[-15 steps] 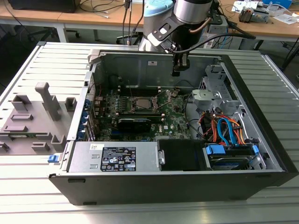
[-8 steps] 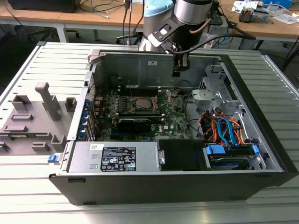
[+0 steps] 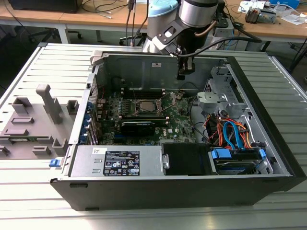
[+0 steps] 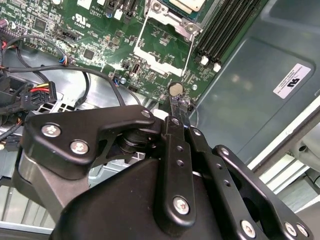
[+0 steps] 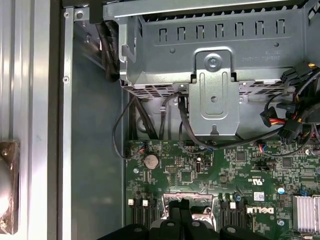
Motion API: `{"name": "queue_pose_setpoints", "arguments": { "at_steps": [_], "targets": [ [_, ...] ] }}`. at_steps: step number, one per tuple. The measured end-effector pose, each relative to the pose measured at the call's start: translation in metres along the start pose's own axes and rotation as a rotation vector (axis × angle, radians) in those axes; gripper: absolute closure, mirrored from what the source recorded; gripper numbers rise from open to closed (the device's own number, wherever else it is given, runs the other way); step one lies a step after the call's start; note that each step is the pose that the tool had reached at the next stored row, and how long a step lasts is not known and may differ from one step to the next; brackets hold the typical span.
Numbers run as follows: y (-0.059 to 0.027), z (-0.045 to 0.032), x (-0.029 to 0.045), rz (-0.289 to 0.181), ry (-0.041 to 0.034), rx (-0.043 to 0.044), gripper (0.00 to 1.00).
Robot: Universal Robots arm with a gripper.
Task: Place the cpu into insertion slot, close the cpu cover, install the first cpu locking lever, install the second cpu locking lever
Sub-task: 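Close the cpu cover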
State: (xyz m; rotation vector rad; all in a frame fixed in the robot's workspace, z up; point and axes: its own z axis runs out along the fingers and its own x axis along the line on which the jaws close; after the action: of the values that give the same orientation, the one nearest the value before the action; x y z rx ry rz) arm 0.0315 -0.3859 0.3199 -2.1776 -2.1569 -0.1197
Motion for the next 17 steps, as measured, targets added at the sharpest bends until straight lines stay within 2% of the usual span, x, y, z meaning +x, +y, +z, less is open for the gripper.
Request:
{"name": "queue_pose_setpoints", "arguments": {
  "at_steps": [2,4,7,17],
  "targets": [
    [0.0003,0.0010,-0.0001,-0.001,-0.0141,0.0000,0.89],
    [0.0004,0.0016,0.0000,-0.001,-0.0318,-0.0002,0.89],
    [0.0005,0.0026,-0.0001,-0.001,-0.0457,-0.0003,0.89],
    [0.0011,0.0066,-0.0010,-0.001,-0.0475,-0.0003,0.89]
  ]
}}
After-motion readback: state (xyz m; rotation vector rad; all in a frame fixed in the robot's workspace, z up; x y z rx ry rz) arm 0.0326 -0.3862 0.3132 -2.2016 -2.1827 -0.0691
